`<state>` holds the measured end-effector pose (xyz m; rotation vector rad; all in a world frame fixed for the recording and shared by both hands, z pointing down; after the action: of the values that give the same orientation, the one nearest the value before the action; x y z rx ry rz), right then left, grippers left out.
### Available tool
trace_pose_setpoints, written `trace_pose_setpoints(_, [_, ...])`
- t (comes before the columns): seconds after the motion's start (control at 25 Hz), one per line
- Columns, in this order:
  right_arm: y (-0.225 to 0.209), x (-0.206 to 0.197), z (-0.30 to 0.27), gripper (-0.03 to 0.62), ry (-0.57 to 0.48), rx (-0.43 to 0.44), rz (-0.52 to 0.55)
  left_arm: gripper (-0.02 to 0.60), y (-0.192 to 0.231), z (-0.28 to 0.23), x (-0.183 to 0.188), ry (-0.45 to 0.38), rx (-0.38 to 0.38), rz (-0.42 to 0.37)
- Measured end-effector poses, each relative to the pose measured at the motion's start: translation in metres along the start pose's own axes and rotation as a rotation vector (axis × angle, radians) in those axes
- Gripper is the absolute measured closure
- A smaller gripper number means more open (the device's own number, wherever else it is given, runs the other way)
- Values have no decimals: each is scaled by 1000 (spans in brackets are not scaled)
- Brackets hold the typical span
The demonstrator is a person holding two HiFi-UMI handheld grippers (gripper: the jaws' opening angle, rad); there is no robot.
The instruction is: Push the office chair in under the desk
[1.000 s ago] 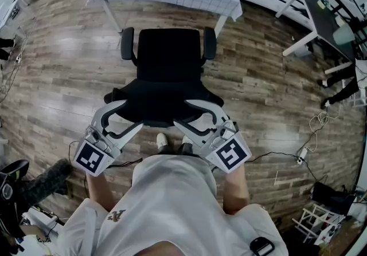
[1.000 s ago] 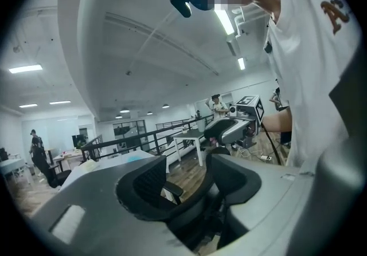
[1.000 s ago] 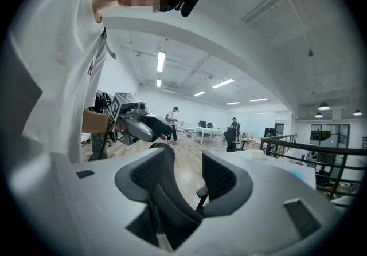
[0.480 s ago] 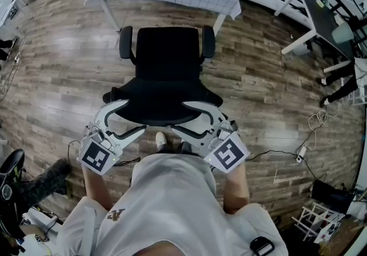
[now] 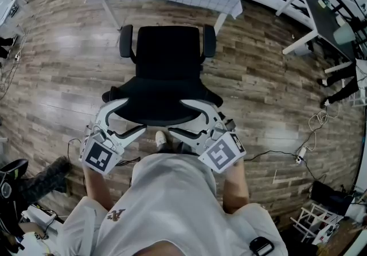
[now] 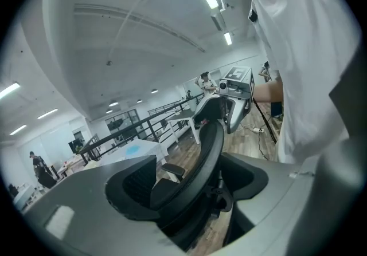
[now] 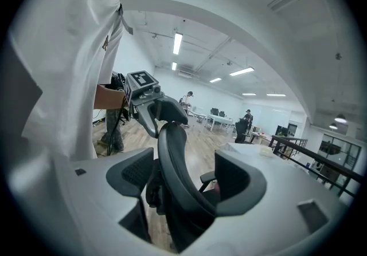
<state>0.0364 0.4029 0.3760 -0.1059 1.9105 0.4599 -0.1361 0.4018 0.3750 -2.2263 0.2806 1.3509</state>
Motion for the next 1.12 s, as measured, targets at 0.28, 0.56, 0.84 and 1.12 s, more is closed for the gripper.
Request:
trace_pose_setpoints(0.28, [-6,-3,1,292,-13,3,8,221,1,-5,0,12,19,-10])
trace_pose_setpoints(0.56, [-15,-6,5,290,-37,8,18,216,0,-14,1,-1,26,-9])
trace_pose_setpoints(0.84, [-21,-11,15,290,-56,25,28,213,-3,-23,10,29,54,1])
trace_pose_setpoints(1.12, [-26,-11,13,290,-64,30,26,212,0,-24,8,7,56,0])
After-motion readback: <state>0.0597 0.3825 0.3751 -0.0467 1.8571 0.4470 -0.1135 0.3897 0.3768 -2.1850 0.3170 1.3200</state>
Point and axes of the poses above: the fingertips, and each gripper's own axes: z backward along the fingers, y to its left, x out of its top, the point moved 6 cm from there along z, backward along the fingers, and after that the axes turned 1 degree about -y, right-handed, at the moved point
